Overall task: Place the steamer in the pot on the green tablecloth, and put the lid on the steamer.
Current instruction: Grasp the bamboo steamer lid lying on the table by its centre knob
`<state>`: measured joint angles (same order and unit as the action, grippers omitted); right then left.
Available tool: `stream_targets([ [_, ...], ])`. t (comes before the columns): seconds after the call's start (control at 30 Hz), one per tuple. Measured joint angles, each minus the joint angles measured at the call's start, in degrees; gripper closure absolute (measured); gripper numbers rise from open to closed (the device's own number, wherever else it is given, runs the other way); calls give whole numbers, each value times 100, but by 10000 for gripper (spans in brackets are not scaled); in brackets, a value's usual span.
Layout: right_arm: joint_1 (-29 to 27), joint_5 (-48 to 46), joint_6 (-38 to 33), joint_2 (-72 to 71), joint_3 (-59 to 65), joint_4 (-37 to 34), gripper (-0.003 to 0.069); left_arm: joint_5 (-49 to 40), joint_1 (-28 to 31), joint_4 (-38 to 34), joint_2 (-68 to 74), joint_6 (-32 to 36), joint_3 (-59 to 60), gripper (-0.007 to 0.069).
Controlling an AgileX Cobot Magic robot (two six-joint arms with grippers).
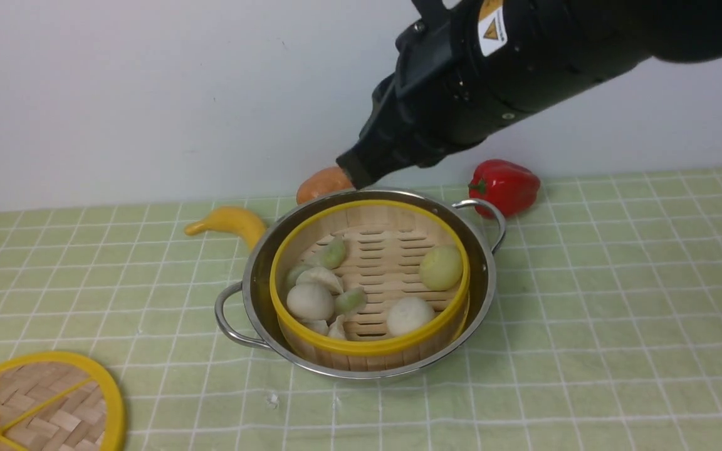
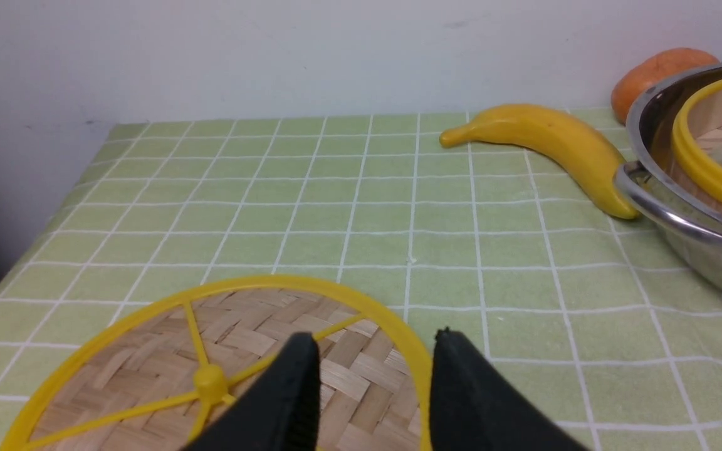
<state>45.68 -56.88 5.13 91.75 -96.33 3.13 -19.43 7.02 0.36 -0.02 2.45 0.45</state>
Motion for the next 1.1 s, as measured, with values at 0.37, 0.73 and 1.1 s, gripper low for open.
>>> stream_targets([
  [0.37, -470, 1453, -92, -3146, 3405, 281, 654, 0, 0, 0, 0, 0, 0, 382],
  [0.73, -3111, 2523, -76, -7129, 5940, 87, 634, 0, 0, 0, 0, 0, 0, 382],
  [1.1, -3955, 4263, 189, -8883, 9199, 148, 611, 0, 0, 0, 0, 0, 0, 382],
])
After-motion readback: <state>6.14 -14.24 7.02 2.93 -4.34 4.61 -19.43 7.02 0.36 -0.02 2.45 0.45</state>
